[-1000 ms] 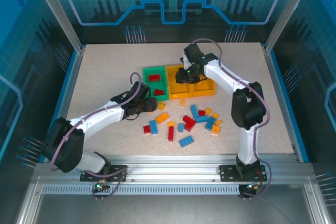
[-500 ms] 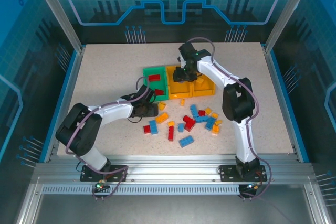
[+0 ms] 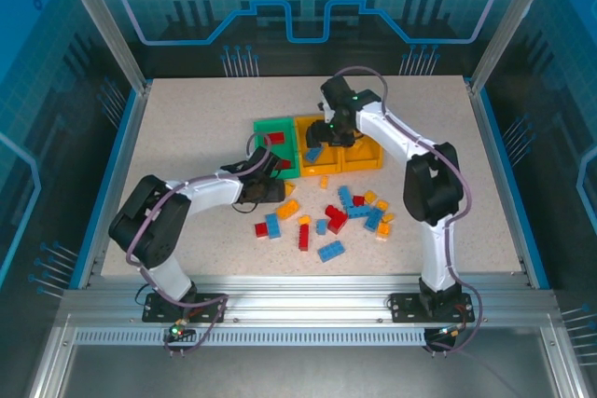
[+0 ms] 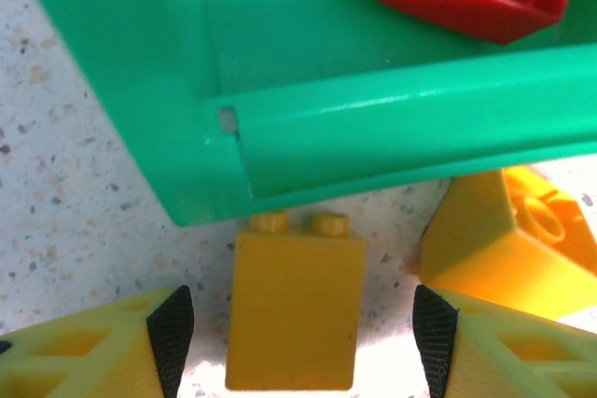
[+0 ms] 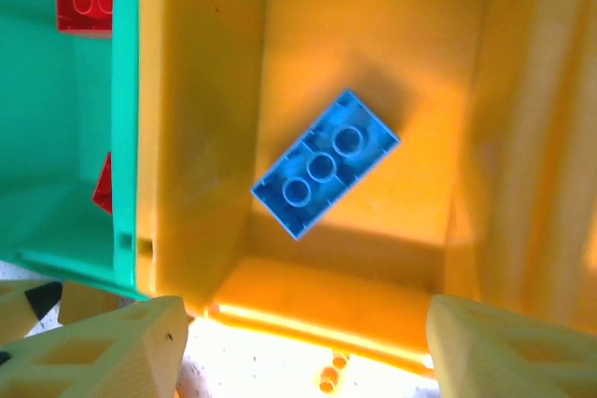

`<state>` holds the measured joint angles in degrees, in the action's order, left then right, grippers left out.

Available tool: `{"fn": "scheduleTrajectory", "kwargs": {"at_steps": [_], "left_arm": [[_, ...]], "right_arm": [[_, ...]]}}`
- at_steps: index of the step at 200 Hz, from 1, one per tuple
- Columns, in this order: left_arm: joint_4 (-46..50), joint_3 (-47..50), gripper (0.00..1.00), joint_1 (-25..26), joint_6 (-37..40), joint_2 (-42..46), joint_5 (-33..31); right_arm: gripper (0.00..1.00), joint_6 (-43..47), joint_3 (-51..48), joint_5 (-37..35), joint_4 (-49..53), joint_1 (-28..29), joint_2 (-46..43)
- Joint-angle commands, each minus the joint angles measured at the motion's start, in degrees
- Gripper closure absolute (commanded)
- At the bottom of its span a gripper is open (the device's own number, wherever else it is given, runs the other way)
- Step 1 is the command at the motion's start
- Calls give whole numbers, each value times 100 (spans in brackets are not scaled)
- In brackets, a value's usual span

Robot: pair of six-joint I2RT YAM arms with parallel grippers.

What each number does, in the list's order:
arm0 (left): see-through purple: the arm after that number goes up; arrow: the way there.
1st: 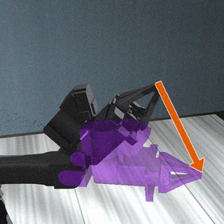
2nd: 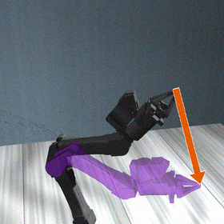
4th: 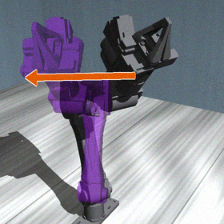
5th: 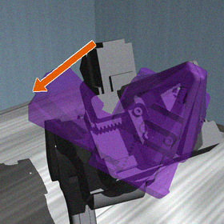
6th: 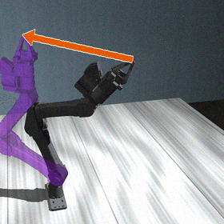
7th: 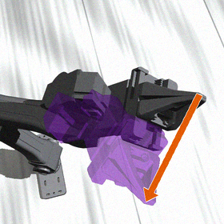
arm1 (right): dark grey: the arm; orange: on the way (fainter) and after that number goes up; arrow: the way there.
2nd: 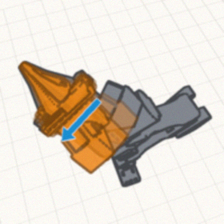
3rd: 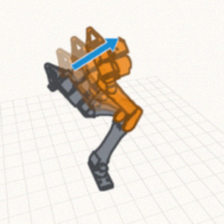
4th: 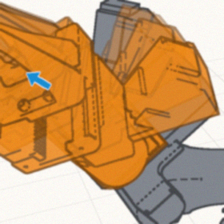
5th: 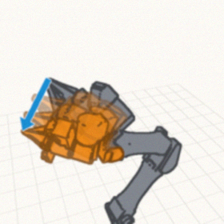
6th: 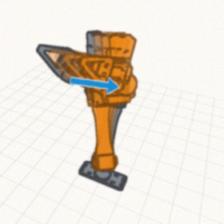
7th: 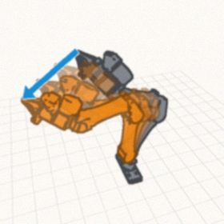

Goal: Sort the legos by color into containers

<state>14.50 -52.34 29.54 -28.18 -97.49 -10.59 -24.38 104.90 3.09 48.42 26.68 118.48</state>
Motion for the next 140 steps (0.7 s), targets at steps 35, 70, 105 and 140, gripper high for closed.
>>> {"fn": "scheduleTrajectory", "kwargs": {"at_steps": [35, 70, 105, 140], "left_arm": [[-57, -189, 55, 26, 39, -231, 61], [123, -94, 62, 31, -93, 58, 27], [490, -116, 63, 161, -197, 653, -122], [693, -690, 62, 364, -121, 940, -185]], "right_arm": [[27, -181, -1577, -535, -570, -709, -1567], [27, -62, -2334, -628, -641, -1367, -2137], [27, -10, -2938, -627, -753, -1900, -2542], [27, 55, -3369, -575, -935, -2089, -2638]]}}
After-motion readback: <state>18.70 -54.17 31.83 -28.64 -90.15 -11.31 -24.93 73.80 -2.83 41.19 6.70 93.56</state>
